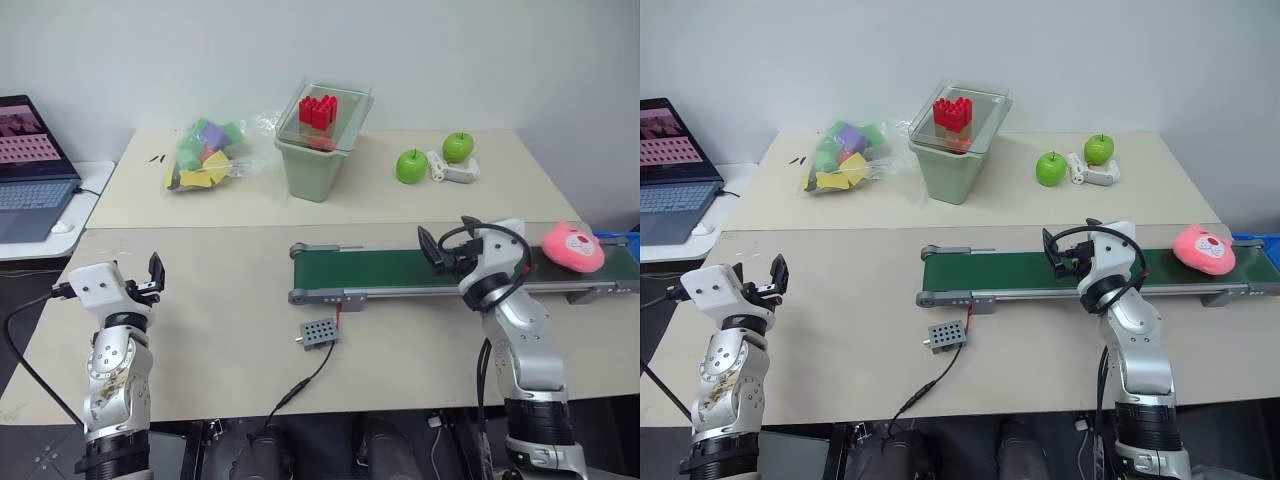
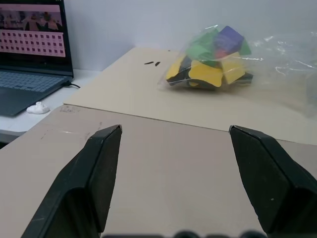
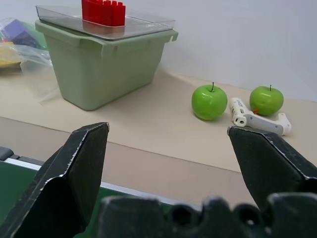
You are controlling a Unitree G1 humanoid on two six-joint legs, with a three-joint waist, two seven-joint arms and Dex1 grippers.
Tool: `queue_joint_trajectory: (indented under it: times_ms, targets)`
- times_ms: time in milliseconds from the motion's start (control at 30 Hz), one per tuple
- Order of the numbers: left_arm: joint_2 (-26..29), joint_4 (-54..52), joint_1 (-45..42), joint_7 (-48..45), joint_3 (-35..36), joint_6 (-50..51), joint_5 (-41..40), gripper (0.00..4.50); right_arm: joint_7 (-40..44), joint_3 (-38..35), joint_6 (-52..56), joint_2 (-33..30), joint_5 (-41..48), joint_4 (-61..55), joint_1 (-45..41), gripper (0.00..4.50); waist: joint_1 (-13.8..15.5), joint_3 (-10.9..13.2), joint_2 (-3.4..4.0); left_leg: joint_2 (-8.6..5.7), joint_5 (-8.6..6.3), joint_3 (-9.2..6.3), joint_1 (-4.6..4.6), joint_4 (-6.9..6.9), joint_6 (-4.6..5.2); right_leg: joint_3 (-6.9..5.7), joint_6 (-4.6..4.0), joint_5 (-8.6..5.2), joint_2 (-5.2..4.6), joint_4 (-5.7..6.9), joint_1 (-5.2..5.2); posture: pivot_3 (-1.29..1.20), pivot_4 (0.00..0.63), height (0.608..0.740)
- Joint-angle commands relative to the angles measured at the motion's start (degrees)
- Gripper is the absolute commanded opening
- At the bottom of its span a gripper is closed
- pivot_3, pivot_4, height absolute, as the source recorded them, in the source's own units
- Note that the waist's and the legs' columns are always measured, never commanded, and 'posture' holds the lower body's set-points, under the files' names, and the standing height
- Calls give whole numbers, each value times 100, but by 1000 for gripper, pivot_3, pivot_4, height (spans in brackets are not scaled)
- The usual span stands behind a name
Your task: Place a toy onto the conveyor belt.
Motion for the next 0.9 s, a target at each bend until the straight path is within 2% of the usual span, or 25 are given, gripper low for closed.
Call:
queue_joint_trajectory:
  times_ms: [33,367,900]
  targets:
    - [15,-26,-91,-140,17,-77,-10,3696,-31,-45,-263,3,-34,-14,-96,4500,-2,0,0,0,0,0,0,0,0,0,0,0,0,0,0,0,150,740]
    - [-49,-206,-165,-246,116,50,-167,3696,-17,37,-344,48,-43,96,-124,4500,-47,0,0,0,1,0,1,0,-1,0,0,0,1,1,1,0,150,740]
    - [-357,-677,86,170,54,149,119,3696,85,284,-308,37,-90,367,-360,4500,-50,0,0,0,1,1,4,0,-2,3,-1,1,1,3,1,0,150,740]
